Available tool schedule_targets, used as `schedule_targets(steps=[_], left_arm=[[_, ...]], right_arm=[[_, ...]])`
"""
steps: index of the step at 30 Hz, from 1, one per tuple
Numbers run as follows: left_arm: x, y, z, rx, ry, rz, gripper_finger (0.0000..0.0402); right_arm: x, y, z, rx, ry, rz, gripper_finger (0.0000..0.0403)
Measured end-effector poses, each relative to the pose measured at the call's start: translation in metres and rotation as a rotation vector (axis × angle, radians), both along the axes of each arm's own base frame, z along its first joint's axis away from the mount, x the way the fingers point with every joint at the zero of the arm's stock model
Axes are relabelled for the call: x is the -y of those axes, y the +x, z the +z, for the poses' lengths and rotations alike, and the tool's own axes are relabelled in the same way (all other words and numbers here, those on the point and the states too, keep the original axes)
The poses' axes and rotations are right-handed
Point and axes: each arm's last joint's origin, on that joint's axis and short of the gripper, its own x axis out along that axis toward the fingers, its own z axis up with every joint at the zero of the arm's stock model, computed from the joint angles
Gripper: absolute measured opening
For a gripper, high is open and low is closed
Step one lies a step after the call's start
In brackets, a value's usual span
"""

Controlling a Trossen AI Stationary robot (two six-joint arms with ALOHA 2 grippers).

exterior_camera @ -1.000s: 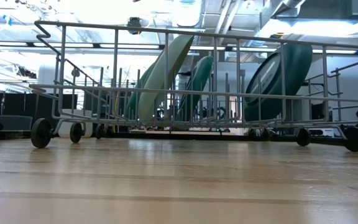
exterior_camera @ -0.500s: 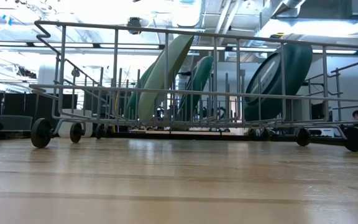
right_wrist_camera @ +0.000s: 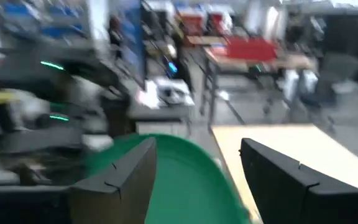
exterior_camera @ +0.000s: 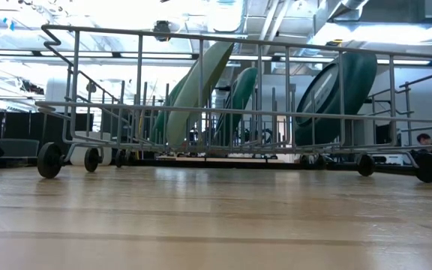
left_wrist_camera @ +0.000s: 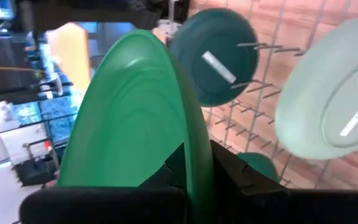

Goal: Sort dishes
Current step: Put the green plate in the dish rack

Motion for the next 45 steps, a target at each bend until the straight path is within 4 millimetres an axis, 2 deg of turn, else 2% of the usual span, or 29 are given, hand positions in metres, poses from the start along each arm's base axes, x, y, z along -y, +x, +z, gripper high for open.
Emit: schedule_targets(steps=[2, 5, 9, 15, 21, 26, 31, 35, 41, 45], left_arm=[[0.003, 0.003, -0.006, -0.044, 0.004, -0.008, 0.0024], [0.004, 0.011, -0.015, -0.089, 0.080, 0.018, 0.0024], [0.001, 0.022, -0.024, -0.131, 0.190, 0.095, 0.0024], [-0.012, 0.040, -0.040, -0.194, 0.290, 0.202, 0.0024], [-0.020, 0.048, -0.047, -0.253, 0.376, 0.189, 0.0024], [-0.028, 0.048, -0.046, -0.286, 0.494, 0.276, 0.0024], [-0.034, 0.047, -0.046, -0.301, 0.521, 0.297, 0.0024], [-0.033, 0.046, -0.047, -0.320, 0.521, 0.289, 0.0024], [-0.028, 0.044, -0.049, -0.345, 0.509, 0.256, 0.0024], [-0.021, 0.043, -0.052, -0.389, 0.493, 0.138, 0.0024]], right_arm=[[0.005, 0.015, -0.008, -0.033, 0.052, -0.038, 0.0240], [0.006, 0.031, -0.012, -0.005, 0.317, -0.058, 0.0238], [0.003, 0.032, -0.002, 0.093, 0.819, -0.076, 0.0236], [-0.010, 0.029, 0.006, 0.134, 1.213, -0.042, 0.0235], [-0.013, 0.027, -0.006, 0.022, 1.380, -0.119, 0.0235], [-0.011, 0.042, -0.029, -0.138, 1.420, -0.185, 0.0235], [0.008, 0.070, -0.041, -0.102, 1.426, -0.171, 0.0235], [0.007, 0.087, -0.041, -0.062, 1.455, -0.105, 0.0235], [0.006, 0.088, -0.041, -0.045, 1.458, -0.109, 0.0235], [0.011, 0.086, -0.041, -0.038, 1.482, -0.127, 0.0235]])
